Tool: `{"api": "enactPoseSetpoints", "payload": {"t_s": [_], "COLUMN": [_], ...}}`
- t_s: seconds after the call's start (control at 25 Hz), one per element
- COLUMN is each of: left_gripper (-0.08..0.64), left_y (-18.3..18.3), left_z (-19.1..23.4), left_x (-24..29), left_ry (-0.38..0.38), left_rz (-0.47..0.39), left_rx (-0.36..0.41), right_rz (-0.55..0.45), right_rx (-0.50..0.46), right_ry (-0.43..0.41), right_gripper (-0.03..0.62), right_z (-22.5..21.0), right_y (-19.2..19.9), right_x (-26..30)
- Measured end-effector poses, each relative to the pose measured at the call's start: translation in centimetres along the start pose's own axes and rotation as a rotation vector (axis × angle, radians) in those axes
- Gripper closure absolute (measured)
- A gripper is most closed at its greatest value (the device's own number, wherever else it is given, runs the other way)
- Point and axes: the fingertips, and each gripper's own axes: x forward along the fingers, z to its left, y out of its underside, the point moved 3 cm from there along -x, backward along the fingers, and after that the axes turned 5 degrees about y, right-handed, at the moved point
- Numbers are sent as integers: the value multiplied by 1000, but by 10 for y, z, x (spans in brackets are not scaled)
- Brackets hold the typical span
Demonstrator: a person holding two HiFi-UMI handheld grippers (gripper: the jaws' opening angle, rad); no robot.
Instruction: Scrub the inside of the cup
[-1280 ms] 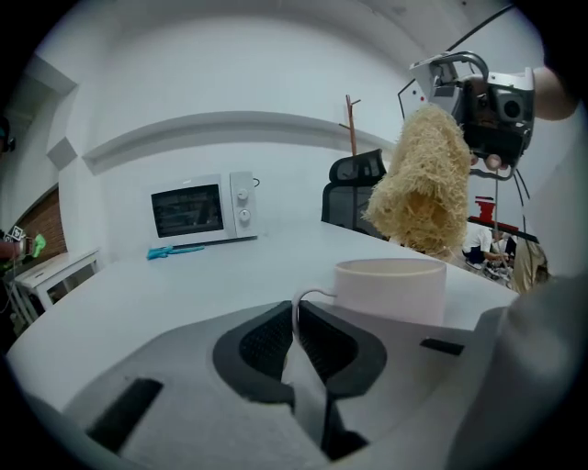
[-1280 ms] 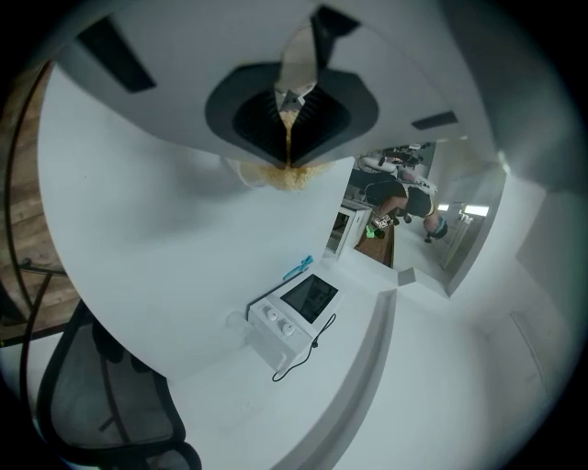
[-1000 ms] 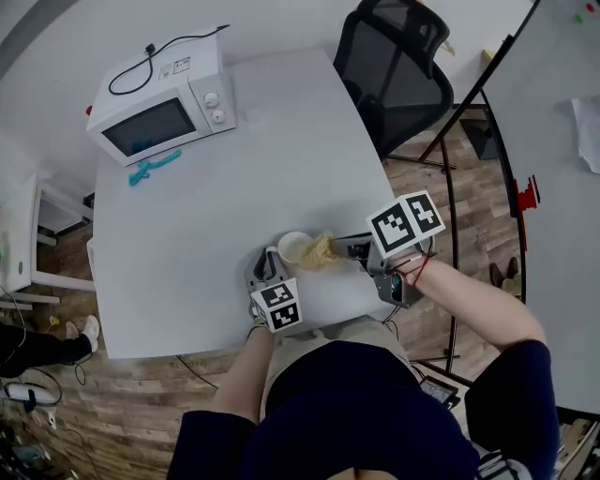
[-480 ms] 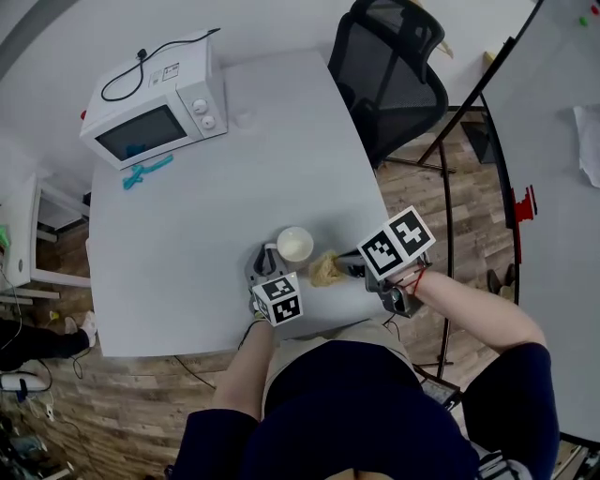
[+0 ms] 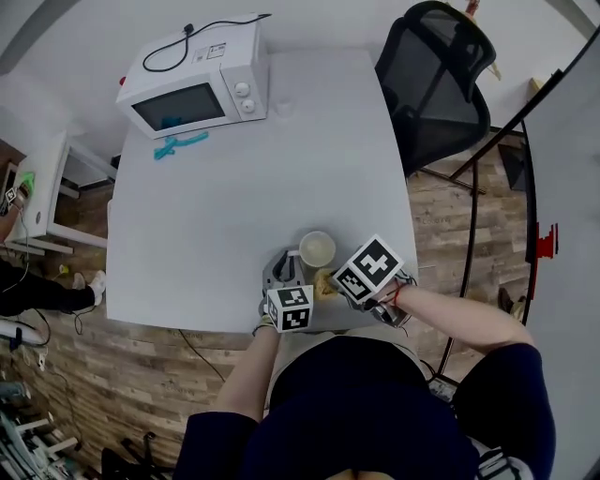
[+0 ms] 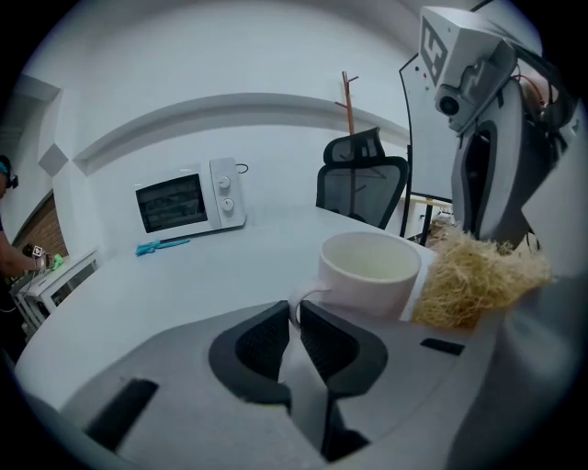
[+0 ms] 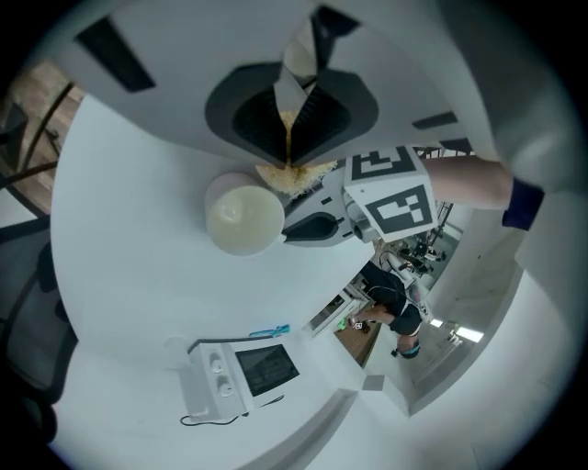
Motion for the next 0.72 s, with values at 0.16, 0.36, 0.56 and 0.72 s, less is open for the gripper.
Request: {"api": "enactPoseSetpoints", "payload": {"t_s": [0.16, 0.36, 0.56, 0.72], "left_gripper": [522, 520, 520, 519], "left_y": [4, 5, 5, 4], "left_z": [-3, 0, 1, 2], "left_x": [-4, -5, -5, -5], "left_ry": [21, 17, 13, 17], "left_rz": [22, 32, 36, 39], "left_rx": [30, 50, 58, 65], "right_rz": [5, 16, 32, 37], "right_rx": [-59, -56, -42, -23], "right_ry": [11, 0, 19, 53], "right_gripper": [558, 558, 558, 558], "right_z": [4, 3, -12, -29], "right_y": [-9, -9, -1, 2], "right_x": [16, 20, 12, 4]}}
